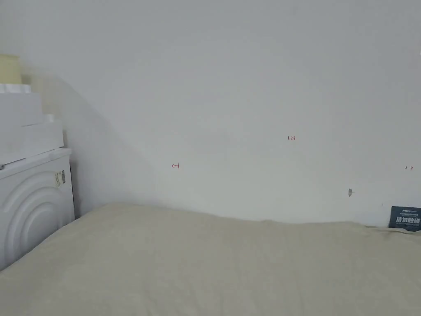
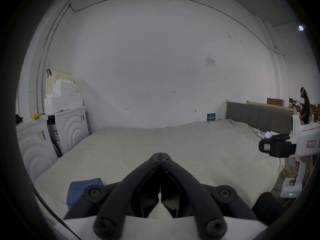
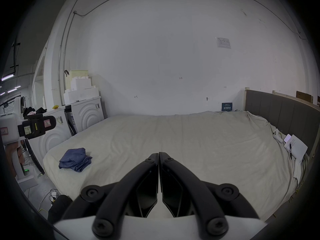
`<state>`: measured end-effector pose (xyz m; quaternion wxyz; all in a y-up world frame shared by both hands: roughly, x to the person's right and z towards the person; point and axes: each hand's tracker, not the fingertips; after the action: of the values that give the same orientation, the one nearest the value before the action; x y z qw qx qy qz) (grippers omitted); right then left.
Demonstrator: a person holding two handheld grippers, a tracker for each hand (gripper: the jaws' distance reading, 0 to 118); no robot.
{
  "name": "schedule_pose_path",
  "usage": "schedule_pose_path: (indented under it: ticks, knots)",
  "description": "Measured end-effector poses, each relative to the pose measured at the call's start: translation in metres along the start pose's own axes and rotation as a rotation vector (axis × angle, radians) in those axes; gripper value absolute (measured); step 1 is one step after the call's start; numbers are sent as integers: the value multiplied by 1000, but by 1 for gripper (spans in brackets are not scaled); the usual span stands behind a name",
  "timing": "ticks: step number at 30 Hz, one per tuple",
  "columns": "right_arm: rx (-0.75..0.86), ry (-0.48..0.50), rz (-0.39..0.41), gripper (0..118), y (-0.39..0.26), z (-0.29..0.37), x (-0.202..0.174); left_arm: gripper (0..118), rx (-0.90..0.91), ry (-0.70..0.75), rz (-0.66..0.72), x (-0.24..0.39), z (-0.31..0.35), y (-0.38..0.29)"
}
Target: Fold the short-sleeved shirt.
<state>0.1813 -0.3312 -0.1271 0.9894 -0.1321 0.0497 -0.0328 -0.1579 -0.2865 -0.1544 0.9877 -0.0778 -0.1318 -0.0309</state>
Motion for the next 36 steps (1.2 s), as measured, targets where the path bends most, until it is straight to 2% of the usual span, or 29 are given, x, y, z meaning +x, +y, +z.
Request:
schedule_pose_path:
  ticks: [3,5,6,7,8,9,10,12,13,15,17,27,31,36]
  knots:
    - [3,2,-1,2,1,2,-1,6,13,20,-18,2,1,1]
    - [4,1,-4,7,2,2,-1,18,18,27,-24,3,2,2]
    - [3,-2,-7,16,3,2,-2,29,17,30,-23,3,3,2]
    - [7,-5,-9,35,3,3,-1,45,23,36,-18,3,3,2]
    - [12,-3,-12,68,3,3,-1,66,25,41,-11,3,4,3]
    - [11,-11,-15,83,2,3,-2,77,21,43,-2,3,4,2]
    - [7,-14,-23,86,0,3,-3,88,28,47,12,3,6,0]
    - [12,-18,-39,87,-5,4,-3,117,29,58,35,4,6,-5]
    - [13,-18,-43,91,-8,4,-4,118,19,60,43,3,5,-6]
    - [17,-28,-42,108,-9,3,-5,118,20,60,63,3,8,-7]
    - [29,-41,-21,115,-8,4,-7,118,7,67,55,1,7,-8]
    - [75,-43,34,115,1,7,-15,118,-12,79,62,3,7,-3]
    - [57,-103,22,115,-2,3,-18,118,6,98,41,6,6,-1]
    - [34,-98,20,115,-3,-2,-17,118,-8,90,52,8,3,-2]
